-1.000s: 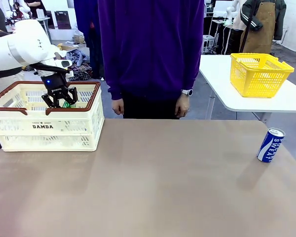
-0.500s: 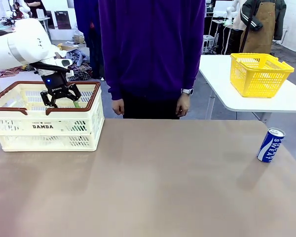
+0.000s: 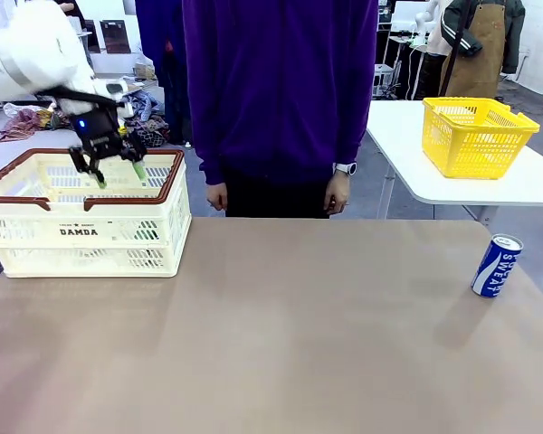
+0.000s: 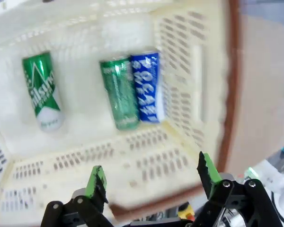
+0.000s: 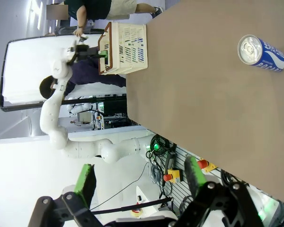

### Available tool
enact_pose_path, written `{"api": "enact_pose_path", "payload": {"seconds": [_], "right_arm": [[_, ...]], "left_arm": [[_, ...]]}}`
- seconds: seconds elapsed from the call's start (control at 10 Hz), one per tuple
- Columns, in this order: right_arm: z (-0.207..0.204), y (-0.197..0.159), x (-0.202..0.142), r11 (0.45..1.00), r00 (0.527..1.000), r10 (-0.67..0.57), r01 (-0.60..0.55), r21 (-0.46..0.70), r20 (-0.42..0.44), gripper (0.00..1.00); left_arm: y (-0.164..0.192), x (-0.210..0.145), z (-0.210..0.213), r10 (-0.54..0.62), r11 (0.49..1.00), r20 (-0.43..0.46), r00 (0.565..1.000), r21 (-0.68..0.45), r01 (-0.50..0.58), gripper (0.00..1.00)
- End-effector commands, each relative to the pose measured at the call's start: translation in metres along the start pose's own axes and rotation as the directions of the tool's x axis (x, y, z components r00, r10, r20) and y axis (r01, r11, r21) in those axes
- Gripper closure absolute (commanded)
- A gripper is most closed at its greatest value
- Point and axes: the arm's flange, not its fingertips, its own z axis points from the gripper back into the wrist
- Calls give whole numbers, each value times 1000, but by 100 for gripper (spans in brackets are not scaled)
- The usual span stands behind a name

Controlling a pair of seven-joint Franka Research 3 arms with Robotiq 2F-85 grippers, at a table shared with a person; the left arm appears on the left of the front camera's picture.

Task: Place the drinks into the Shopping basket.
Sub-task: Pick up one drink and place it into the Shopping basket.

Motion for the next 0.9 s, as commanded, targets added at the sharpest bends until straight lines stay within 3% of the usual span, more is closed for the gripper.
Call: {"api": "enact_pose_path", "payload": {"seconds": [0.0,0.2,0.3,0.4,0.6,0.8], "right_arm": [[-1,2,-1,1000,1000,7,-7,4,-1,0],[-1,2,-1,1000,1000,7,-7,4,-1,0],[-1,2,-1,1000,1000,7,-7,4,-1,0],[-1,2,-1,1000,1000,7,-7,4,-1,0],[-1,2,-1,1000,1000,7,-7,4,-1,0],[-1,2,-1,1000,1000,7,-7,4,-1,0]], "left_arm": [[-29,-85,73,-71,991,53,996,-113,77,0],[-42,-170,106,-188,959,86,978,-200,202,0],[-28,-201,110,-232,932,74,970,-269,243,0],[8,-229,119,-183,901,78,980,-386,199,0],[93,-268,120,-96,749,161,982,-638,178,0],[166,-280,75,-49,553,223,974,-806,212,0]]}}
